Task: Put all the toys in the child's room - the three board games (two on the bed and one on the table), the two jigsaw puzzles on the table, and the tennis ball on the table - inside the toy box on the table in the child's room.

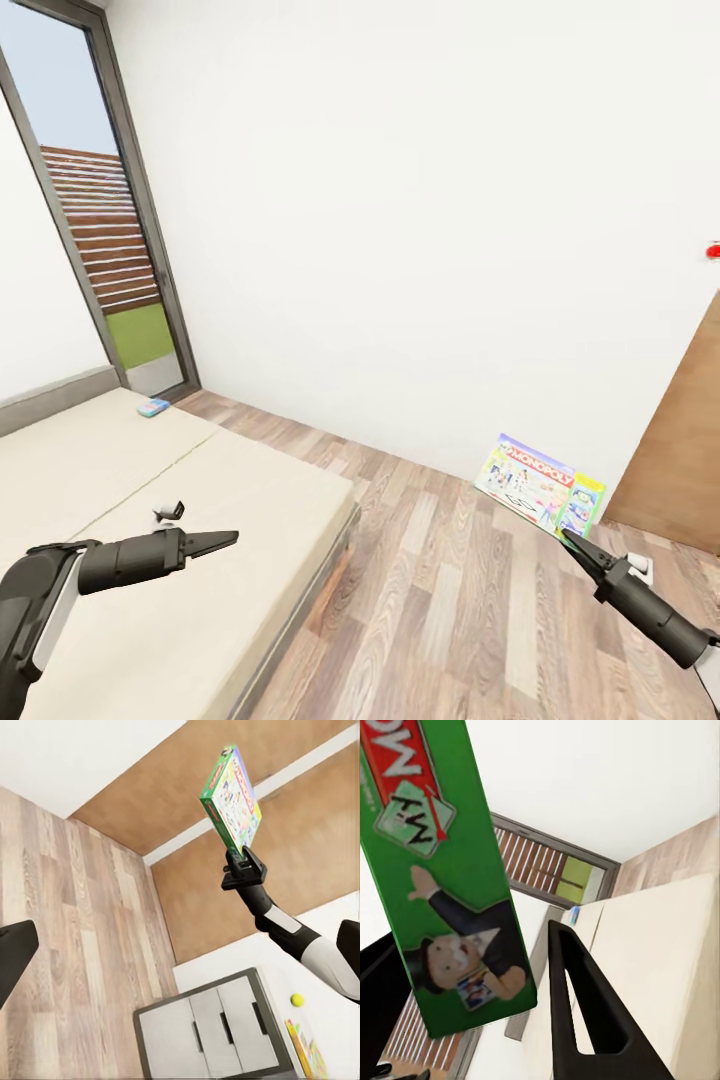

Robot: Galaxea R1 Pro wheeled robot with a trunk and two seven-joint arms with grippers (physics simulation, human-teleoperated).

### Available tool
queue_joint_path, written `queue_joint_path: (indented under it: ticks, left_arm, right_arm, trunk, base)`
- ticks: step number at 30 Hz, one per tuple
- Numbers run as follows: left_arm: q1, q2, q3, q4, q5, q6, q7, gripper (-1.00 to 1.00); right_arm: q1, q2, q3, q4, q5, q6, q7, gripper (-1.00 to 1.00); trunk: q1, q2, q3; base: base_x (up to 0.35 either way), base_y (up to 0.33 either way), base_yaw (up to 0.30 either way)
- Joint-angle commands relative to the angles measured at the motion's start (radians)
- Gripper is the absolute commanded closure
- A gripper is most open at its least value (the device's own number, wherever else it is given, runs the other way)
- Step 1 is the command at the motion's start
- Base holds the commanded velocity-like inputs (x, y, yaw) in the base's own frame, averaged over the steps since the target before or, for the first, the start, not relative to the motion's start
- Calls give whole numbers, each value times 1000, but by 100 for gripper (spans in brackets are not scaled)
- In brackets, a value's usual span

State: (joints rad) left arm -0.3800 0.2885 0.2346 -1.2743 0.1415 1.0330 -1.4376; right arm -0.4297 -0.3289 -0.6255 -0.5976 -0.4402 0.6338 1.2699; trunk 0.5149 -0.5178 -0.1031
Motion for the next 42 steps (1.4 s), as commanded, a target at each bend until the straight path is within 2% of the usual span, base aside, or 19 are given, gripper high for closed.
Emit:
queue_joint_path:
  ticks: [1,17,42]
  left_arm:
    - [0,1,0,0,1,11,-3,-100]
    - [0,1,0,0,1,10,-2,-100]
    - [0,1,0,0,1,10,-2,-100]
  right_arm:
    - [-1,1,-2,1,-3,9,2,100]
    - [-1,-2,-2,5,-5,9,2,100]
    - [-1,-1,-2,5,-4,6,-1,100]
  trunk:
    - [-3,6,2]
    - [-65,118,70]
    - [-65,118,97]
  base:
    - [0,0,-238]
    - [0,0,-237]
    - [0,0,-232]
